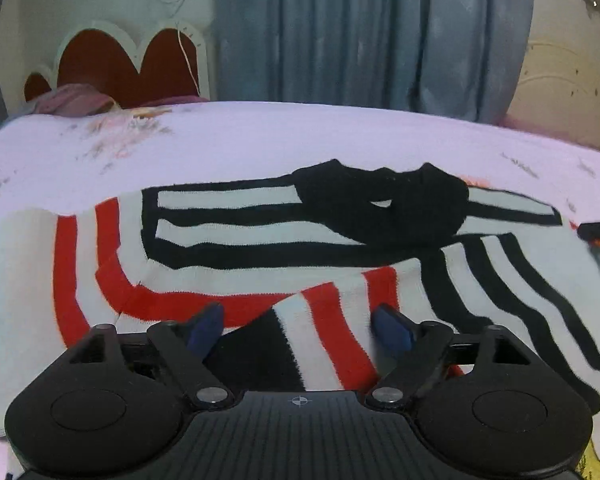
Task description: Fold small clothes
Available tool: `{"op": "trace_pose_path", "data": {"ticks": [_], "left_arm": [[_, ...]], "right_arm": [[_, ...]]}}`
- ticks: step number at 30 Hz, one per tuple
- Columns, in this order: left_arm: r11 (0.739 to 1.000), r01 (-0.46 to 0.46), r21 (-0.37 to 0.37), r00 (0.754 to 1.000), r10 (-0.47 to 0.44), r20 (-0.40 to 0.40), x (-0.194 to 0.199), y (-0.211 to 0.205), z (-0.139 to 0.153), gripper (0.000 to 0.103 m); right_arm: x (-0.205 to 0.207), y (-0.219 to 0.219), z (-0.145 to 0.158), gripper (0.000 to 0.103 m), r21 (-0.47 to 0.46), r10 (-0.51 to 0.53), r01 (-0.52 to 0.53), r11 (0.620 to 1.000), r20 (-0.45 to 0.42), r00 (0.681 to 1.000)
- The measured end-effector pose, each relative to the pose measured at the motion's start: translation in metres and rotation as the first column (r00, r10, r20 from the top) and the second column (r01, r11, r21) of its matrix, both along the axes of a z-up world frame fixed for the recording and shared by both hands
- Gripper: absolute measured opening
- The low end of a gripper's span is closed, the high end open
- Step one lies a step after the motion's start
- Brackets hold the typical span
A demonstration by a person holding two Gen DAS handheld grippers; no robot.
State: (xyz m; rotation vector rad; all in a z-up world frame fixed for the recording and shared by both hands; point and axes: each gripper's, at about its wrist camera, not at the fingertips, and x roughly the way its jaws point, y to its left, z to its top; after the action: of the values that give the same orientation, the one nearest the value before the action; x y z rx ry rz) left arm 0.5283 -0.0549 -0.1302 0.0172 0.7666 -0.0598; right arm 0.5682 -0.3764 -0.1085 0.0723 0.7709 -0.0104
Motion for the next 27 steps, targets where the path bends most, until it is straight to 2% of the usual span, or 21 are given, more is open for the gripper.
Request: {"op": "trace_pose_path", "data": {"ticks": [3, 5, 7, 10, 12, 14, 18, 21, 24, 25, 27], "left_arm": [[0.999, 0.004, 0.033, 1.0, -0.005, 0.013, -0.001, -0.007, 0.005, 0.082], [0.999, 0.034, 0.022, 0.997, -0.035, 0.064, -0.014, -0.014, 0.019, 0.082], [0.995, 0.103, -0.003, 0.992, -0.102, 0.076, -0.029, -0.029, 0.025, 0.082], [0.978, 0.206, 0.033, 0.977, -0.208, 0.058, -0.044, -0.059, 0.019, 0.082], [0.971, 0.231, 0.064, 0.973, -0.232, 0.013, -0.046, -0.069, 0.009, 0.082], [0.974, 0.223, 0.028, 0.975, -0.224, 0.008, -0.048, -0.06, 0.009, 0.082], [0.98, 0.195, 0.044, 0.98, -0.196, 0.023, -0.061, -0.03, 0.017, 0.082], [0.988, 0.151, 0.046, 0.989, -0.151, 0.003, -0.065, -0.01, 0.013, 0.082], [0.99, 0.143, 0.003, 0.99, -0.143, -0.006, -0.059, 0.008, 0.001, 0.082], [0.989, 0.149, -0.002, 0.989, -0.149, -0.005, -0.059, 0.011, 0.0, 0.082], [0.988, 0.154, 0.013, 0.988, -0.154, -0.005, -0.056, 0.01, 0.002, 0.082]], "right_arm": [[-0.006, 0.011, 0.005, 0.01, -0.038, -0.002, 0.002, 0.999, -0.003, 1.0], [-0.02, 0.014, 0.018, 0.029, -0.012, -0.01, 0.01, 1.0, 0.027, 1.0], [-0.037, 0.028, 0.026, 0.034, -0.002, 0.028, -0.027, 1.0, 0.051, 0.998], [-0.059, 0.062, 0.019, 0.032, -0.013, 0.111, -0.111, 0.994, 0.018, 0.994], [-0.068, 0.084, 0.005, 0.033, -0.097, 0.136, -0.137, 0.986, -0.02, 0.991], [-0.082, 0.09, 0.004, 0.033, -0.161, 0.14, -0.14, 0.977, -0.009, 0.99], [-0.11, 0.083, 0.017, 0.031, -0.183, 0.127, -0.128, 0.975, -0.015, 0.992], [-0.127, 0.081, 0.028, 0.03, -0.159, 0.114, -0.112, 0.981, 0.0, 0.994], [-0.129, 0.084, 0.009, 0.029, -0.197, 0.067, -0.081, 0.977, -0.074, 0.995], [-0.134, 0.082, 0.006, 0.029, -0.19, 0.065, -0.073, 0.979, -0.049, 0.997], [-0.135, 0.085, 0.011, 0.029, -0.196, 0.046, -0.055, 0.979, -0.055, 0.997]]}}
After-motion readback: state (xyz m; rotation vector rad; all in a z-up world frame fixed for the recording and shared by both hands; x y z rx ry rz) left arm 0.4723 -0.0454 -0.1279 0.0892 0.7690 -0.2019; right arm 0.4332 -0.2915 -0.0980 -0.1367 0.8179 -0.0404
